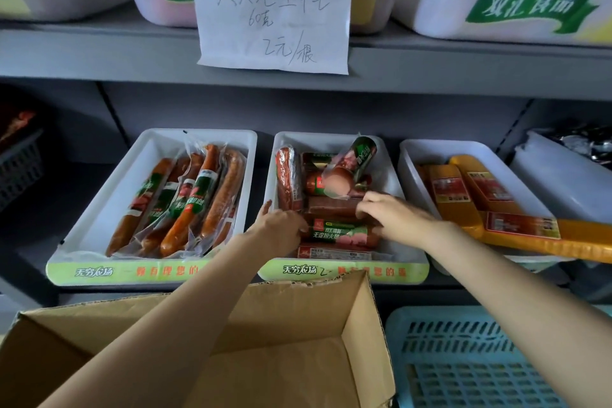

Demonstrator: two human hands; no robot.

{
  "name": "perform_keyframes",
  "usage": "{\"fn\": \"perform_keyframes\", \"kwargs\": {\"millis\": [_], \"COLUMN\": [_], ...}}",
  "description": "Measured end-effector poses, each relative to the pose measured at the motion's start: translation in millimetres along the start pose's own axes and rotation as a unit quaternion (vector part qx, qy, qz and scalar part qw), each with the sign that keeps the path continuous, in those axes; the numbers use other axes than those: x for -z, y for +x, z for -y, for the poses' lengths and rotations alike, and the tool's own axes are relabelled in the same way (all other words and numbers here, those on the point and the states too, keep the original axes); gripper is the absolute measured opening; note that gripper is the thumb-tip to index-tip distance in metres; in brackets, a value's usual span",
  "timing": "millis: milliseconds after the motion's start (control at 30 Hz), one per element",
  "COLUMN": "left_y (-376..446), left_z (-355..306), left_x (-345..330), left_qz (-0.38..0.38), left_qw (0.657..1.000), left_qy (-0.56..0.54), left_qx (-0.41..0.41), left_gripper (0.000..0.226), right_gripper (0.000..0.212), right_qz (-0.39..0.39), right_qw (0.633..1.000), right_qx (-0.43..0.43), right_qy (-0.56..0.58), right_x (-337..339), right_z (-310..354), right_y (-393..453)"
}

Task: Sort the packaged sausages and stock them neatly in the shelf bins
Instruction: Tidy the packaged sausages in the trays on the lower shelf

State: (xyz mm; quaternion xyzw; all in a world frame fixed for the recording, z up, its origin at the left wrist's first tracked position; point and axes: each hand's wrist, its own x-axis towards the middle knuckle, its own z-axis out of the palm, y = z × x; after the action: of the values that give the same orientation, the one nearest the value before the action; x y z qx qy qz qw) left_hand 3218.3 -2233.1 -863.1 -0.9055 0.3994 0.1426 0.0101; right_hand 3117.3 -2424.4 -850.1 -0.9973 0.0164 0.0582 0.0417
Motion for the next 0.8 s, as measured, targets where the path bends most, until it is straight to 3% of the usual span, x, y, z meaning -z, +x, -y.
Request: {"fn": "perform_keyframes", "kwargs": {"millis": [167, 333, 533, 667, 800], "left_y": [-3, 0, -6, -1, 4], "left_z": [2, -4, -5, -1, -3], "left_x": [-1, 2, 3, -3, -4], "left_qz": [0.062, 0.09, 0.092, 0.057, 0.056], "left_qw": [0.998, 0.996, 0.995, 0.998, 0.997], "left_qy": [0.02, 0.001, -0.029, -0.004, 0.046], "left_qx": [-0.025, -0.001, -0.036, -0.021, 0.0], "left_gripper": [0.039, 0.034, 0.041, 0.033, 0.035], "right_gripper": [0.02, 0.034, 0.034, 0.019, 0.016], "right_qz": [0.045, 0.065, 0.064, 0.048, 0.185], "right_qw": [0.996, 0.994, 0.993, 0.994, 0.976], "right_qx": [-0.07, -0.087, -0.075, -0.088, -0.1], "right_qy": [-0.011, -0.011, -0.067, -0.05, -0.051], "right_x": [-5, -11, -13, -4, 10], "right_z": [-17, -6, -3, 0, 2], "right_y": [-1, 8, 15, 8, 3]}}
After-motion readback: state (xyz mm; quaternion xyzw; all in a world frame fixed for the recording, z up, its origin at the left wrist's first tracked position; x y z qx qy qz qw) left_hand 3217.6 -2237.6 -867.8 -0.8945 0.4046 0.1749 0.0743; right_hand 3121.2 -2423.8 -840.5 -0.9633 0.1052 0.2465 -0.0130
